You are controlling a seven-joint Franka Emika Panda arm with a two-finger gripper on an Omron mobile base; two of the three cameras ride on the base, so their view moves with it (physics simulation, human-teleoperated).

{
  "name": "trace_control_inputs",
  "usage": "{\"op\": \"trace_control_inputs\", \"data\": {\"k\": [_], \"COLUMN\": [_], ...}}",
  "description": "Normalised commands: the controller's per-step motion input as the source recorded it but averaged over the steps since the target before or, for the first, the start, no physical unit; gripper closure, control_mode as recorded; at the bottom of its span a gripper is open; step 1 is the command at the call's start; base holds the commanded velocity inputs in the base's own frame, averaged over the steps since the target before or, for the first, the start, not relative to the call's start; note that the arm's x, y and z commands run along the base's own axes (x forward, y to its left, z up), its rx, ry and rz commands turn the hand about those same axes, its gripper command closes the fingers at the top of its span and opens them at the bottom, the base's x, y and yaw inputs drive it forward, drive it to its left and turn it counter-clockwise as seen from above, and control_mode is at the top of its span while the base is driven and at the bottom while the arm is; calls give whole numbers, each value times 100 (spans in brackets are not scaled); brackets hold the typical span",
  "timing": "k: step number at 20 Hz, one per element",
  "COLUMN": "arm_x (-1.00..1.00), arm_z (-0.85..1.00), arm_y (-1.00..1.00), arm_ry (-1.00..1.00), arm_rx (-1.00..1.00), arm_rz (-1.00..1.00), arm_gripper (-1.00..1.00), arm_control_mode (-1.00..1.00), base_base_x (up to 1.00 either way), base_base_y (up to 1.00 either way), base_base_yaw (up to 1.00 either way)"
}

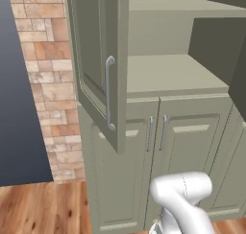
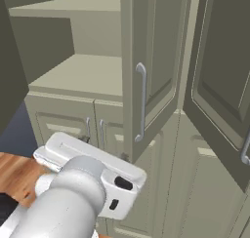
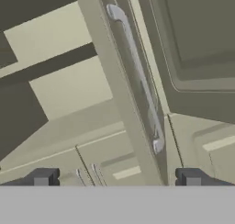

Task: Close all open cabinet doors.

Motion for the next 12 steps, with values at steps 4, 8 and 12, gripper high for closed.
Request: {"op": "trace_control_inputs", "data": {"k": [4,8,12], "arm_x": [48,47,40], "arm_z": [0,0,0], "arm_y": [-47,-45,-41], "arm_ry": [-4,-2,-2], "arm_rx": [13,12,12], "arm_rz": [22,23,23], "arm_gripper": [-100,-100,-100], "arm_control_mode": [-100,-100,-100], "base_base_x": [0,0,0], "base_base_y": [0,0,0], "base_base_yaw": [0,0,0]}}
